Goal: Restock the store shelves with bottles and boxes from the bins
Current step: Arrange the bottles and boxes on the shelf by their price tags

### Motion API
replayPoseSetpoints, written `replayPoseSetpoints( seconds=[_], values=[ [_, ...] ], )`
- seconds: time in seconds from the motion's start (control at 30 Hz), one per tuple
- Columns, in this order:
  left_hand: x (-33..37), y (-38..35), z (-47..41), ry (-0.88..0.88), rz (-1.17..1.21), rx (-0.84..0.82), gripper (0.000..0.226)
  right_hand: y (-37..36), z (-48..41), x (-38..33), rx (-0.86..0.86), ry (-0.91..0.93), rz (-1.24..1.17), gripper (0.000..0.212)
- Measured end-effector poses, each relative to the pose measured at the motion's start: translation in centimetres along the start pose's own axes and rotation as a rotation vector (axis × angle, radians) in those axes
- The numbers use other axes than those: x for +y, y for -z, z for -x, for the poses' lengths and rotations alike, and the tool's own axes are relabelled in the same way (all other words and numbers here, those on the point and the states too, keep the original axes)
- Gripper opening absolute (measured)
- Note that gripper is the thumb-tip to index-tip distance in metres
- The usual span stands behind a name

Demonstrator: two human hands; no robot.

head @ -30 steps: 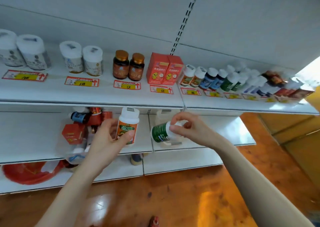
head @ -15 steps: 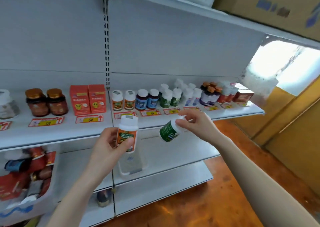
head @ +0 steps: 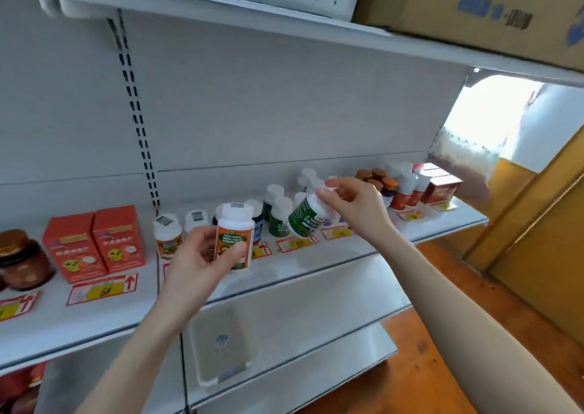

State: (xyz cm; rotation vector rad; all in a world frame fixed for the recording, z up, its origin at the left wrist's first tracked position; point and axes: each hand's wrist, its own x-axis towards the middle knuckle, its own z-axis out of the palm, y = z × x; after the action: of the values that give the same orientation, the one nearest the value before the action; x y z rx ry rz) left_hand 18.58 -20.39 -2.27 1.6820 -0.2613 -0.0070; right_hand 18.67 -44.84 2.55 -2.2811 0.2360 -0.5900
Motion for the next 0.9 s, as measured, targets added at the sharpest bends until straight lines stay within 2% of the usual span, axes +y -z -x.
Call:
replayPoseSetpoints(
  seconds=[0.17, 0.47, 0.73, 0.83, 0.9],
  values=[
    [0.1, -1.4, -4.7, -0.038, 0.028, 0.024, 0.027, -0.8, -5.4, -0.2, 0.049, -0.006, 0.056, 0.034],
    [0.3, -1.9, -8.4, -0.005, -0.015, 0.061, 0.027, -2.6, -11.6, 0.6, -0.037, -0.010, 0.078, 0.038],
    [0.5, -2.7, -10.0, 0.055, -0.058, 0.136, 0.037, -5.1, -16.5, 2.0, -0.266, 0.012, 0.285, 0.037],
    [0.8, -3.2, -10.1, 0.073, -0.084, 0.152, 0.053, -6.1, -17.1, 2.7, -0.389, 0.039, 0.410, 0.036],
    [0.8, -3.7, -10.1, 0.084, -0.087, 0.163, 0.056, -6.8, -17.1, 3.1, -0.463, 0.043, 0.442, 0.035]
  ],
)
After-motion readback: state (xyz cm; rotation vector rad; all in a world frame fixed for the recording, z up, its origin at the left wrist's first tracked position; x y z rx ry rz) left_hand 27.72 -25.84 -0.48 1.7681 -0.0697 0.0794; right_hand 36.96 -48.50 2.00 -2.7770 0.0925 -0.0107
